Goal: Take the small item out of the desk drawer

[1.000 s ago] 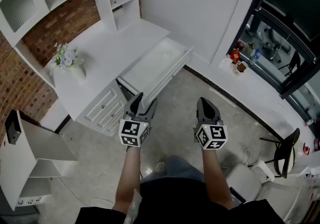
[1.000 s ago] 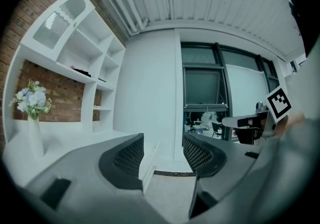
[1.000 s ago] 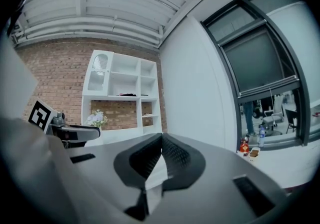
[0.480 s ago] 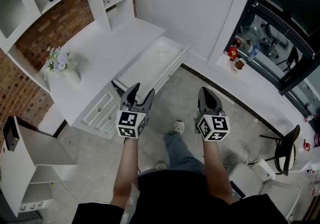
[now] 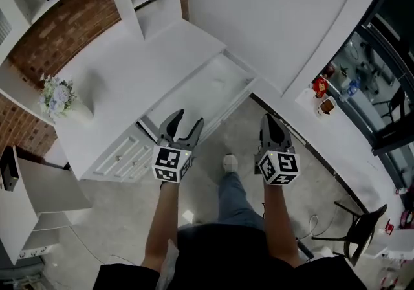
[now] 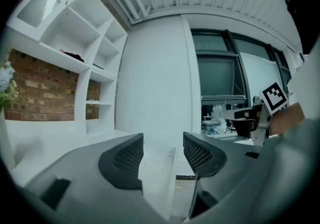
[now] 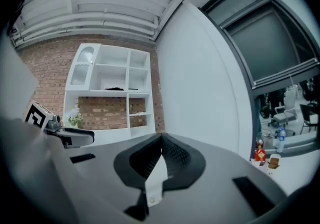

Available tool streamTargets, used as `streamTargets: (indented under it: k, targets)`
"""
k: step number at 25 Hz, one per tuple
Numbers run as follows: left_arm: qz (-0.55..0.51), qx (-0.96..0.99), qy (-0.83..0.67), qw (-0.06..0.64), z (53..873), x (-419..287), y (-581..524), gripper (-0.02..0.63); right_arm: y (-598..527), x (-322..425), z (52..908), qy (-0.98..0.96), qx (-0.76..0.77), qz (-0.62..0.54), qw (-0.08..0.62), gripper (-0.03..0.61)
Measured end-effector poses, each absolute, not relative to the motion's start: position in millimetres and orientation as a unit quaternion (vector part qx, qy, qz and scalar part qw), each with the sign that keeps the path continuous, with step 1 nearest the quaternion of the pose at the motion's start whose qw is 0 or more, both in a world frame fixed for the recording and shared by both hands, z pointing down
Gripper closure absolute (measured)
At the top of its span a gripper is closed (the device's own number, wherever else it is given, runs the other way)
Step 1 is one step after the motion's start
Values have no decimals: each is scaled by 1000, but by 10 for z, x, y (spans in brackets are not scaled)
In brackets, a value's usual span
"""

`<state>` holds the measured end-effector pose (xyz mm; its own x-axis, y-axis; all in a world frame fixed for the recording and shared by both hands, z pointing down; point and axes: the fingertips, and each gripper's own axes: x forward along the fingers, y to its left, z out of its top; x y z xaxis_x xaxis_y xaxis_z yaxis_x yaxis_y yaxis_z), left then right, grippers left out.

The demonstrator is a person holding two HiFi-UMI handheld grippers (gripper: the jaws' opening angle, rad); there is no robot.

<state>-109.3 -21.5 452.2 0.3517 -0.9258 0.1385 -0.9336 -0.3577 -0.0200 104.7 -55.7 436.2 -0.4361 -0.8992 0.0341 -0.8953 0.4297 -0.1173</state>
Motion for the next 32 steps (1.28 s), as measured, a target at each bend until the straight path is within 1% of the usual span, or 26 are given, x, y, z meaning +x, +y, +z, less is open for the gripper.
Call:
streamTargets:
  k: [7, 10, 16, 21, 27, 32]
  targets:
    - [81, 790, -605, 58, 4739, -1181, -1426, 385, -2118, 813, 4362, 881, -469, -65, -6, 581]
    - [87, 774, -625, 64, 4810, -1179, -1786, 382, -2615, 744, 4370, 895, -441, -70, -9, 581]
    - [113, 768, -625, 85, 4972, -1191, -2207, 380, -3185, 486, 4487, 911, -401, -88, -29, 581]
    - [145, 780, -601, 100, 5137, -1172, -2592, 380, -3537, 384, 4597, 912, -397, -99, -40, 581]
    - [251, 814, -519, 77, 5463, -976, -2985, 382, -3723, 396, 4726, 905, -407, -105, -63, 581]
    - [368, 835, -409, 35, 5894, -674, -3241, 382, -3814, 571, 4894, 890, -433, -118, -83, 581]
